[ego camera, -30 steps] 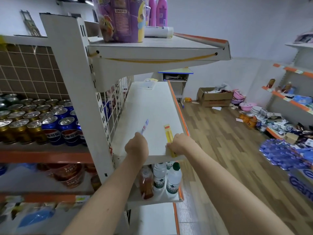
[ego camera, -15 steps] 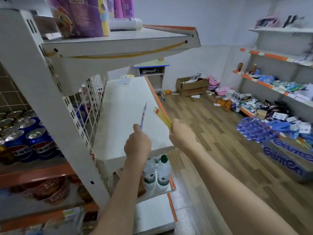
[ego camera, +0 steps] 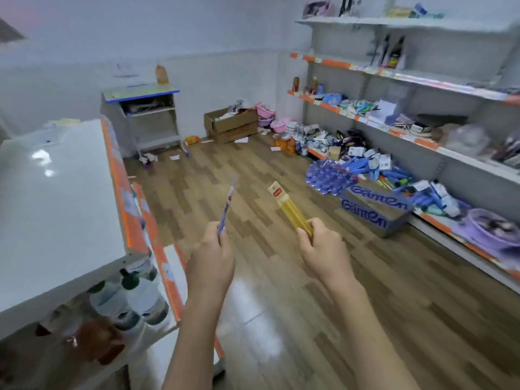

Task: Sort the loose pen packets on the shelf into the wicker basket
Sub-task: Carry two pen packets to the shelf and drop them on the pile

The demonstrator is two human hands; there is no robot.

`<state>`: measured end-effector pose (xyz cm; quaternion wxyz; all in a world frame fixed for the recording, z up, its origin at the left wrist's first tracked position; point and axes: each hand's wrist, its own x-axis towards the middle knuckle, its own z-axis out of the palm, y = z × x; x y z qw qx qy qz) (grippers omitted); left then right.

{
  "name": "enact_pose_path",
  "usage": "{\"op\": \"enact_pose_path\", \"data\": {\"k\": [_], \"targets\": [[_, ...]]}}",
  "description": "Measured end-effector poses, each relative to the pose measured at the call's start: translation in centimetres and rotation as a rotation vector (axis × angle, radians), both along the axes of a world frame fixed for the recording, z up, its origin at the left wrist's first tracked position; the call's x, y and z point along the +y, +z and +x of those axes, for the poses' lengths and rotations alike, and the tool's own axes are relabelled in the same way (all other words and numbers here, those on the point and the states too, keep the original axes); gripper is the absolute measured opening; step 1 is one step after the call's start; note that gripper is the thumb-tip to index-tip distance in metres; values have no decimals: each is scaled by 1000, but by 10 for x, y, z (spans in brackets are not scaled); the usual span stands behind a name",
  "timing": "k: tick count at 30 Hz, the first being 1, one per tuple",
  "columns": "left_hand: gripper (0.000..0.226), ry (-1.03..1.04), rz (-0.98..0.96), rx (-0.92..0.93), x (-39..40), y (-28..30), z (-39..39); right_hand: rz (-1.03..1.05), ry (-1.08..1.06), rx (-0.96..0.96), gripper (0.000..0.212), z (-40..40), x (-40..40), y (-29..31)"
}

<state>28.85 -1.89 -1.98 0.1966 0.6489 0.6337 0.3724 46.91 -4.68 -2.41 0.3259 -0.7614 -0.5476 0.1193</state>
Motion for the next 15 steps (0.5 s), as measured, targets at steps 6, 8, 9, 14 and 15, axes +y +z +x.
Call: {"op": "enact_pose_path", "data": {"k": [6, 8, 9, 14, 15], "targets": [[25, -95, -150, 249, 39, -20, 102, -73, -153, -107, 16, 125, 3, -19], [27, -144, -172, 290, 54, -27, 130, -120, -219, -78, 13, 158, 5, -25], [28, -163, -181, 273, 63, -30, 143, -141, -243, -66, 13, 174, 8, -27], [28, -212, -172, 229, 118, -31, 209, -166, -395, -25, 18, 242, 35, -29], [29, -222, -171, 219, 131, -31, 223, -174, -429, -11, 19, 255, 43, -30]]}}
